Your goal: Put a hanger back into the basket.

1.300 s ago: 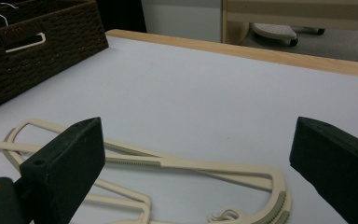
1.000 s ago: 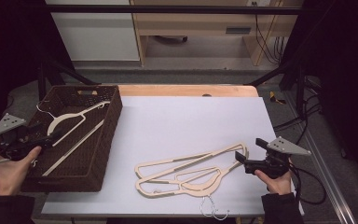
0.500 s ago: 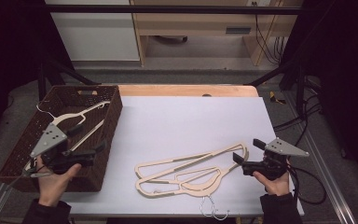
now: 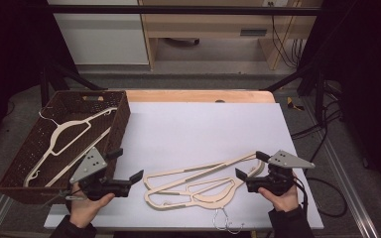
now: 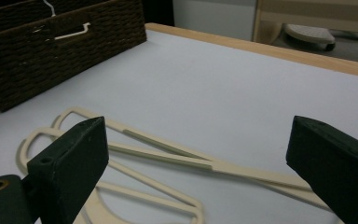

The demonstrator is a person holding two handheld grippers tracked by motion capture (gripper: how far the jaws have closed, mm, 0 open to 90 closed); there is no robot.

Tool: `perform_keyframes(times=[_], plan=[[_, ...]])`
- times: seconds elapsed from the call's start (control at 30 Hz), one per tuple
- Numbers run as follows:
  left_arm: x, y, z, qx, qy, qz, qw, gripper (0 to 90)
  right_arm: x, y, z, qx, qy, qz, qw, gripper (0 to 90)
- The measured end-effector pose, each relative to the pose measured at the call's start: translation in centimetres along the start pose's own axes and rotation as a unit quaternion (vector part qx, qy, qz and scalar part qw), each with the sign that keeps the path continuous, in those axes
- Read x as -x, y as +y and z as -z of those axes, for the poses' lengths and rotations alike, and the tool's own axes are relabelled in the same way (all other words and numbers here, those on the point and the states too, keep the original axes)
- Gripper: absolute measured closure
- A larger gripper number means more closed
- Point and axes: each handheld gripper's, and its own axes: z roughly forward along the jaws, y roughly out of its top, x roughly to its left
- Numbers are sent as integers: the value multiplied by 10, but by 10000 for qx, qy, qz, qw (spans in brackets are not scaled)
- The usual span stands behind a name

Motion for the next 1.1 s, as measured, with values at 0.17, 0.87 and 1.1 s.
perform_keyframes(times=[0.17,0.87,1.1], plan=[[9,-13,-17,-283,-182,-25,9994,66,-21,-2,-18,-316,371,213,9986,77],[6,-40,-32,-679,-296,116,9972,65,-71,-48,-63,-1782,1435,861,9697,395],[6,-42,-36,-763,-320,111,9965,66,-82,-58,-75,-2119,1511,1131,9589,577]])
